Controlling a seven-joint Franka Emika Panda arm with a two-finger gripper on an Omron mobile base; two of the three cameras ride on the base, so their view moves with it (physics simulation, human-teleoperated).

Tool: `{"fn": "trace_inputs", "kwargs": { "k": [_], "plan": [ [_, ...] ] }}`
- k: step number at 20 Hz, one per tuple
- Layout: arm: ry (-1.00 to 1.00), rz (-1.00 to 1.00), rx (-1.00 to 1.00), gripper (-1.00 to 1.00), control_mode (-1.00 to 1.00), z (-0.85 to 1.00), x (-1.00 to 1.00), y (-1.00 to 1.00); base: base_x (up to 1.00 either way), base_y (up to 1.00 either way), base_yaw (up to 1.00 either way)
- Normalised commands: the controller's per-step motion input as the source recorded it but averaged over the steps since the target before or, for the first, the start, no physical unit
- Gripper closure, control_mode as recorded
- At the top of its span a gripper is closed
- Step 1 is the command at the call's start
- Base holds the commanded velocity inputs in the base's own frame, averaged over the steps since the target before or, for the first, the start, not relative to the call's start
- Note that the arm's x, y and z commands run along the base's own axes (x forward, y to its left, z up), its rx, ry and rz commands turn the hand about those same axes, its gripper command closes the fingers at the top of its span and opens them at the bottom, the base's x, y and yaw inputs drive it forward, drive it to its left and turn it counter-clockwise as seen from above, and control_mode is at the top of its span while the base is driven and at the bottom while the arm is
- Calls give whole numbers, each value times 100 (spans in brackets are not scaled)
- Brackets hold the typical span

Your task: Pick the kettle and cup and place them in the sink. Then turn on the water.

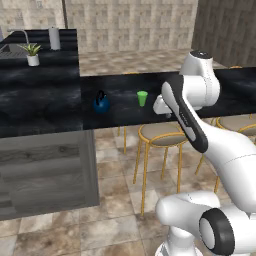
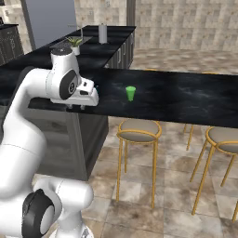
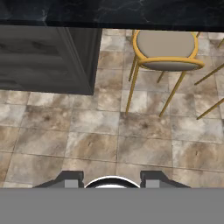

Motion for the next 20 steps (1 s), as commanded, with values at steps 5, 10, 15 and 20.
{"fn": "trace_inputs", "kwargs": {
  "k": [5,10,15,20],
  "plan": [
    [0,0,0,-100,100,0,0,0,0,0,0],
    [0,0,0,-100,100,0,0,0,11,0,0],
    [0,0,0,-100,100,0,0,0,58,0,0],
    [0,0,0,-100,100,0,0,0,83,-6,0]
  ]
}}
